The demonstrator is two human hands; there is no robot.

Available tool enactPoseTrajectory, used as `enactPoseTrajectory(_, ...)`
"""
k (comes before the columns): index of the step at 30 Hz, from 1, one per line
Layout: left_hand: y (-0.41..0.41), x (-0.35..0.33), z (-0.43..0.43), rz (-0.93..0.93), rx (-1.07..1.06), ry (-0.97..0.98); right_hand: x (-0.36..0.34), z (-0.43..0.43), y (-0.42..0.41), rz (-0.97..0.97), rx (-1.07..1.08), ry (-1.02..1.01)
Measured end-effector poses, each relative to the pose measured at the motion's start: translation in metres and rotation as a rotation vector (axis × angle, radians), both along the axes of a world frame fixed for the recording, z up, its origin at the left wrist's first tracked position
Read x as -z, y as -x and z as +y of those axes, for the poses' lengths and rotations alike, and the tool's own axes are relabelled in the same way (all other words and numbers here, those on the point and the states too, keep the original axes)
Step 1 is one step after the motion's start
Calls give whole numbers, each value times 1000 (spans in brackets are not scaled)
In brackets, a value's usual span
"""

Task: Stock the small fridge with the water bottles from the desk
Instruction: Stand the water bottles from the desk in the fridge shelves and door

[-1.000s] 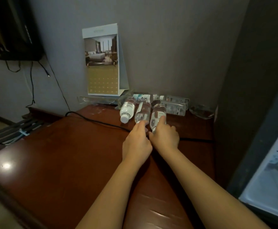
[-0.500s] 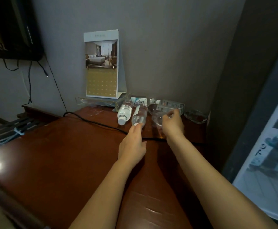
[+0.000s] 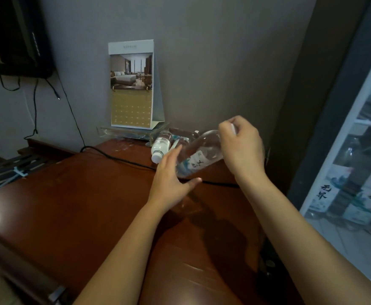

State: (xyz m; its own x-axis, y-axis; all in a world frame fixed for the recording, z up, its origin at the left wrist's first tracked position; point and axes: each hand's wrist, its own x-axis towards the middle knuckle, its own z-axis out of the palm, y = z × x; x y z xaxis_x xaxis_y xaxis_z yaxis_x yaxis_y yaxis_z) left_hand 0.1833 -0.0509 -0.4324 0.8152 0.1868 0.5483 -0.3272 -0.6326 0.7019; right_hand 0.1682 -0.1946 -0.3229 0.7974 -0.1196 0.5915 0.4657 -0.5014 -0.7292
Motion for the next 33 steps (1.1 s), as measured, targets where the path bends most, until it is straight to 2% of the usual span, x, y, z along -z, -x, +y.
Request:
enactPoseTrajectory(5, 13, -3, -5, 228, 372, 307, -11, 4, 11, -62, 55, 225)
enactPoseTrajectory(8, 19, -3, -10, 322, 543, 345, -12, 3, 10, -9, 57, 267)
enactPoseTrajectory(11, 21, -4, -12, 377, 622, 361, -5, -1, 9, 55, 24, 257)
enactPoseTrajectory(17, 24, -6, -11, 456, 691, 375, 6, -6, 14, 72, -23, 223)
enactPoseTrajectory(21, 27, -8, -7, 505, 719, 414, 21, -14, 28, 48, -193, 167)
enactPoseTrajectory(27, 46, -3, 7, 568, 663, 362, 80, -26, 48, 270, -349, 238)
enactPoseTrajectory(30, 60, -2, 1, 589, 659, 269, 95, -27, 54, 408, -449, 104)
enactPoseTrajectory(33, 77, -3, -8, 546, 666, 287, 103, -26, 65, 461, -504, 11)
